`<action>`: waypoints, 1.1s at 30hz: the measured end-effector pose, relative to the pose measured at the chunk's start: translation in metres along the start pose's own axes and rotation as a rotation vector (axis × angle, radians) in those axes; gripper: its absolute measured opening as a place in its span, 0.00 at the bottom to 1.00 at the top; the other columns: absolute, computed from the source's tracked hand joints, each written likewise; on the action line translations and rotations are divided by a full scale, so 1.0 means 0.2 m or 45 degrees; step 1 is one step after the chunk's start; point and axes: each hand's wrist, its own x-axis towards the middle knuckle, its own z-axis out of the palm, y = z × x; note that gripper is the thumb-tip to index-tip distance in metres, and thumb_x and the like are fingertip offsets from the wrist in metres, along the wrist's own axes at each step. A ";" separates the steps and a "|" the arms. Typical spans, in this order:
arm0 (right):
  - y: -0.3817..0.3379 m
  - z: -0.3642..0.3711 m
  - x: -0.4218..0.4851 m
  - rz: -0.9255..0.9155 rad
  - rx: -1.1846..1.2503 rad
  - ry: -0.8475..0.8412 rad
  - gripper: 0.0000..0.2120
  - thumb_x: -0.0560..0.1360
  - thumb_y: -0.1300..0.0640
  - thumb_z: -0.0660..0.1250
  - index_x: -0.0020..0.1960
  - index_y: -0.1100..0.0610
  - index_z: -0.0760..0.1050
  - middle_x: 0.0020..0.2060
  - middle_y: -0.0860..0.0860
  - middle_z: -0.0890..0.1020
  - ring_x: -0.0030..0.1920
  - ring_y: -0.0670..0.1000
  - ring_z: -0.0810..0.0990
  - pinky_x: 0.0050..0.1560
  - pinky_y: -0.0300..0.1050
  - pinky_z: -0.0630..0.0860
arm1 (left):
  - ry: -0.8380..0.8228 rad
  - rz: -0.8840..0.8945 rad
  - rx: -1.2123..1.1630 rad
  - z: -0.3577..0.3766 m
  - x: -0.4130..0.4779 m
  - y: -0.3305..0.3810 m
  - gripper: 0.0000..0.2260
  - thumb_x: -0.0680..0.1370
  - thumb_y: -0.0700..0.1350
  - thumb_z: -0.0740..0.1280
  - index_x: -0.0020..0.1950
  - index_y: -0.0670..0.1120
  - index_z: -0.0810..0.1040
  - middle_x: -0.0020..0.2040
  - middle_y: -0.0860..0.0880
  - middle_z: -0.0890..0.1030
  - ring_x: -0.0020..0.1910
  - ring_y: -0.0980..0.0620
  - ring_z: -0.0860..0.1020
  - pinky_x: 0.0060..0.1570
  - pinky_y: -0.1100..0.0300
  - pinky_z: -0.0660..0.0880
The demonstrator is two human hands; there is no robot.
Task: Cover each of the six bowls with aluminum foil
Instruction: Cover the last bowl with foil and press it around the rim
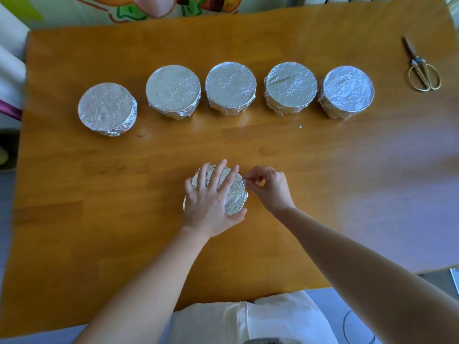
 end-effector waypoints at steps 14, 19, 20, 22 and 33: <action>0.01 -0.01 -0.14 -0.040 0.122 -0.118 0.15 0.71 0.62 0.68 0.56 0.54 0.83 0.50 0.41 0.82 0.53 0.47 0.76 0.53 0.35 0.72 | -0.023 0.014 0.020 -0.01 0.00 0.01 0.36 0.69 0.71 0.58 0.76 0.64 0.60 0.79 0.50 0.58 0.75 0.39 0.60 0.60 0.40 0.64; 0.02 -0.04 -0.14 0.042 0.246 -0.216 0.16 0.71 0.62 0.74 0.58 0.54 0.81 0.49 0.41 0.83 0.52 0.44 0.80 0.52 0.31 0.71 | -0.012 0.007 0.004 -0.01 0.00 0.01 0.35 0.70 0.71 0.59 0.76 0.63 0.62 0.79 0.50 0.60 0.75 0.39 0.60 0.60 0.40 0.64; 0.02 -0.04 -0.14 0.089 0.315 -0.221 0.14 0.70 0.63 0.75 0.55 0.56 0.81 0.49 0.43 0.84 0.52 0.41 0.81 0.52 0.30 0.71 | -0.011 0.005 0.004 -0.01 0.00 0.01 0.34 0.70 0.71 0.59 0.76 0.63 0.62 0.79 0.50 0.60 0.75 0.39 0.60 0.60 0.40 0.64; 0.03 -0.06 -0.13 0.152 0.388 -0.238 0.10 0.70 0.64 0.76 0.49 0.58 0.79 0.47 0.45 0.85 0.50 0.40 0.82 0.53 0.31 0.72 | -0.015 0.009 -0.002 -0.01 0.00 0.01 0.34 0.70 0.71 0.59 0.76 0.63 0.62 0.79 0.50 0.59 0.75 0.39 0.60 0.60 0.41 0.63; 0.05 -0.07 -0.05 0.168 0.371 -0.298 0.06 0.69 0.58 0.78 0.44 0.52 0.84 0.44 0.45 0.85 0.52 0.49 0.79 0.56 0.44 0.75 | -0.028 0.002 0.007 0.00 0.00 0.01 0.34 0.71 0.71 0.57 0.76 0.64 0.60 0.80 0.50 0.58 0.76 0.39 0.58 0.60 0.40 0.63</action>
